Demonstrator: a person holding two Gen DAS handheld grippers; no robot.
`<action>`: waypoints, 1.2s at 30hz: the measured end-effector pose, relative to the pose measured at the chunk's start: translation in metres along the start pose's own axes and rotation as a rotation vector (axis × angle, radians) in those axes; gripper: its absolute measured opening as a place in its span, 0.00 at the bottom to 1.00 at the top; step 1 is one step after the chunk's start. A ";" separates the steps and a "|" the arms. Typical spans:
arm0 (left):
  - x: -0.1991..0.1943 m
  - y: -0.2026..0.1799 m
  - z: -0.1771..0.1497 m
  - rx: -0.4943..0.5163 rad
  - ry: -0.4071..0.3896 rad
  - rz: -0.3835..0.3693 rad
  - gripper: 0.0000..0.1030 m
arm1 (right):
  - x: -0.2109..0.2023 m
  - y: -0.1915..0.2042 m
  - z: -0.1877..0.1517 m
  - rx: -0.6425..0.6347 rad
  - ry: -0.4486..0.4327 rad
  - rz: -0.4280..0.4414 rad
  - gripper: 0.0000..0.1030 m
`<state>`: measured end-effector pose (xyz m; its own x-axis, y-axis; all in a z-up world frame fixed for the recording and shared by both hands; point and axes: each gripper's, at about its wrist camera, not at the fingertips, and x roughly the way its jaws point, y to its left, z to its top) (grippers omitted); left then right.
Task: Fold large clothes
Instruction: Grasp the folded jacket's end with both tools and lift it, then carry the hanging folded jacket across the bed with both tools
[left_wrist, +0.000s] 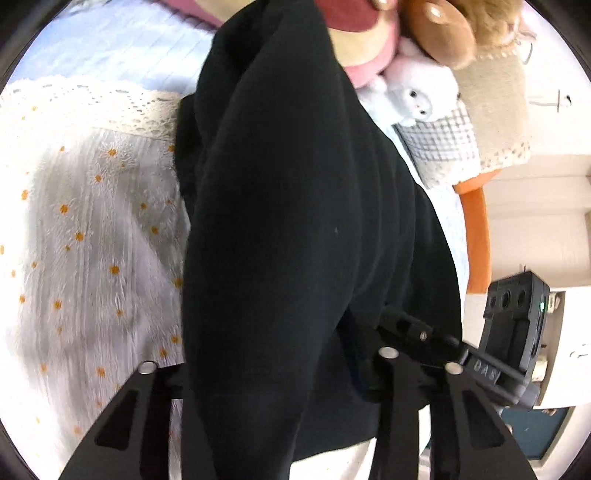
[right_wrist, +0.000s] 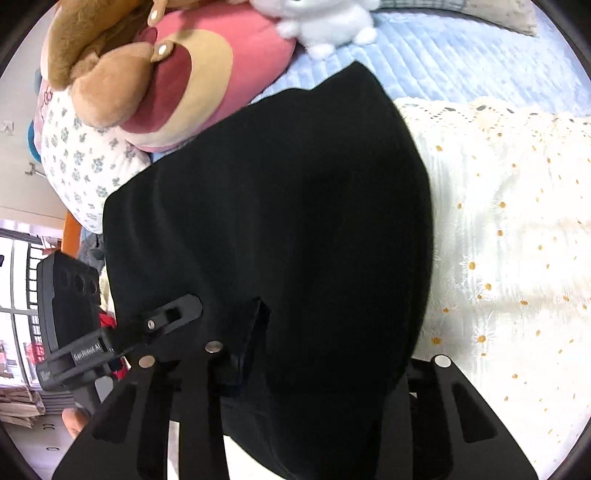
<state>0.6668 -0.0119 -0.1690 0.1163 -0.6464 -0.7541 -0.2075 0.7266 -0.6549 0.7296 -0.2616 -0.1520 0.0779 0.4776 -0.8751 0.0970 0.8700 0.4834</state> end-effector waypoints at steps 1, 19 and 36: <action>0.000 -0.002 0.000 -0.002 0.006 0.008 0.36 | -0.003 -0.002 -0.001 0.013 0.000 0.005 0.34; -0.075 0.028 -0.057 -0.054 -0.011 -0.010 0.25 | -0.013 0.075 -0.037 -0.094 0.052 -0.076 0.68; -0.075 0.088 -0.082 -0.100 0.015 -0.055 0.26 | 0.030 0.064 -0.062 -0.103 0.123 -0.105 0.46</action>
<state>0.5599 0.0813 -0.1661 0.1154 -0.6884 -0.7161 -0.2976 0.6638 -0.6861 0.6762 -0.1845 -0.1487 -0.0498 0.3897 -0.9196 -0.0043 0.9207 0.3903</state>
